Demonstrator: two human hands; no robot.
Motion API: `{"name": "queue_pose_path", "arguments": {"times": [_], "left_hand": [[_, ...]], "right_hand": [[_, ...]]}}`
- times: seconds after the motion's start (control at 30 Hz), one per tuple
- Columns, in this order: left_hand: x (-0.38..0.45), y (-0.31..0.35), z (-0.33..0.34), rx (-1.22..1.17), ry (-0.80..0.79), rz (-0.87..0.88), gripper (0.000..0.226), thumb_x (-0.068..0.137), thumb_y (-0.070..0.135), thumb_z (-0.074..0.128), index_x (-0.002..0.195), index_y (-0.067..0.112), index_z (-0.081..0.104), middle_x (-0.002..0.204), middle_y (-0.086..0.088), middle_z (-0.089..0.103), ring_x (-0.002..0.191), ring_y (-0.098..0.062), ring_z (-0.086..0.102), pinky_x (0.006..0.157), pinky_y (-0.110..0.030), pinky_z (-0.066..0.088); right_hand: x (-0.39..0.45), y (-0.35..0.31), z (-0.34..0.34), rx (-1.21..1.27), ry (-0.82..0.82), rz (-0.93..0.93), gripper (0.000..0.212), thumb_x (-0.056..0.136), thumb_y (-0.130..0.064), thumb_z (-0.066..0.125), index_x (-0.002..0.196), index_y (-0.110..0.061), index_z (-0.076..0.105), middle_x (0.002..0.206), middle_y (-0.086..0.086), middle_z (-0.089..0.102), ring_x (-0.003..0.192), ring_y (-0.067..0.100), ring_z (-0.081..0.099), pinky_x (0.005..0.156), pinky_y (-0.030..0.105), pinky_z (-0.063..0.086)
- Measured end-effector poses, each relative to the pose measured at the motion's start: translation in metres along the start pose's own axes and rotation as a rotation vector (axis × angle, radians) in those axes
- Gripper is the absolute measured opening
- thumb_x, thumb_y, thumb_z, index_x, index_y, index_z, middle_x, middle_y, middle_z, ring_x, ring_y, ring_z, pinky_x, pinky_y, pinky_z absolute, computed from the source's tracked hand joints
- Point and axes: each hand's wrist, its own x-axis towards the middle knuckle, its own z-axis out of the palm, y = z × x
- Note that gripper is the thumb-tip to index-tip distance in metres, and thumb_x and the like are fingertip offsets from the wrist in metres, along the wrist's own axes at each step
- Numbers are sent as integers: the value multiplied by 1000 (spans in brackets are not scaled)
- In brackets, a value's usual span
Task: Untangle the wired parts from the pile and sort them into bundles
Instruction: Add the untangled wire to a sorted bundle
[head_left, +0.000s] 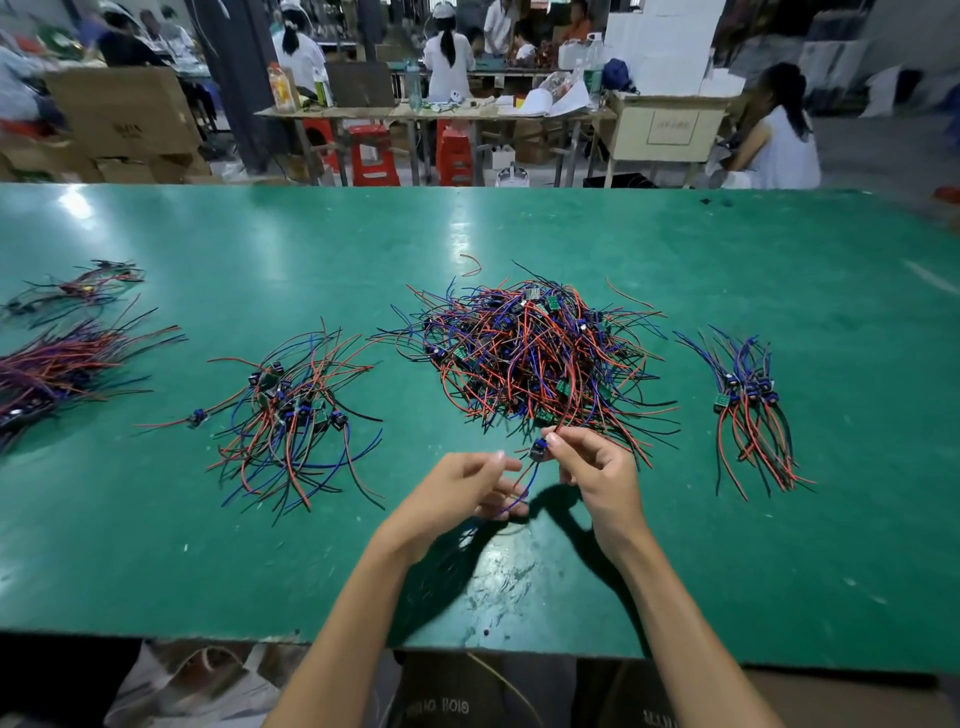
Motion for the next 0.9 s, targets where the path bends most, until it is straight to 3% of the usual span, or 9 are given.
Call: {"name": "queue_pose_path", "arguments": {"times": [0.13,0.23,0.33,0.37,0.47,0.6,0.67,0.8,0.9], "left_hand": [[10,13,15,-170,23,74,32,102,35,56,111,11,74,106,-13,76,86,-30,75,82,-34,61],[13,14,26,-184,35,125,25,98,25,65,109,5,75,105,-13,77,67,-23,72,64,-25,58],[15,11,32,-193,93,145,19,96,19,67,105,6,76,94,-12,78,56,-18,67,55,-21,52],[16,11,34,-200,113,140,17,96,17,67,103,5,76,90,-12,78,53,-18,65,52,-22,51],[20,10,38,-207,144,120,14,97,11,63,98,2,74,77,-9,73,47,-17,58,45,-22,46],[22,9,41,-166,191,136,14,95,12,62,86,9,73,75,-5,71,42,-10,46,39,-19,33],[22,7,44,-165,201,132,13,95,13,61,85,11,68,74,-3,70,41,-6,42,39,-15,28],[24,2,52,-207,236,198,18,96,4,59,78,9,60,81,0,71,46,0,51,43,-9,36],[28,0,56,-199,295,239,19,92,-1,62,75,6,61,101,-2,75,62,-9,59,60,-18,49]], "right_hand": [[-3,-3,0,-19,-108,47,9,88,-22,77,93,-16,81,87,3,78,73,7,68,63,18,51],[-2,-3,2,-20,-3,28,11,82,-28,76,89,-22,81,94,7,76,81,16,72,72,28,55],[-1,-1,1,-42,44,19,9,89,-19,75,90,-25,81,108,10,69,94,26,67,86,44,53],[0,-1,1,-37,48,16,10,90,-18,73,91,-24,81,111,11,67,98,26,66,87,43,53],[-1,-5,2,-1,4,4,17,88,-22,67,92,-11,80,114,11,70,100,14,68,81,23,53],[-2,-5,2,24,-112,70,18,99,-12,62,103,-7,79,105,10,77,89,21,69,82,39,58],[-2,-4,3,56,-97,80,19,99,-7,60,103,-8,79,96,9,76,81,17,65,73,32,57],[-2,-2,6,72,-60,91,22,99,-6,59,96,-12,80,82,9,72,68,13,58,60,23,53],[-2,0,8,57,-33,89,25,100,-5,56,94,-13,79,82,9,73,67,12,60,57,21,52]]}}
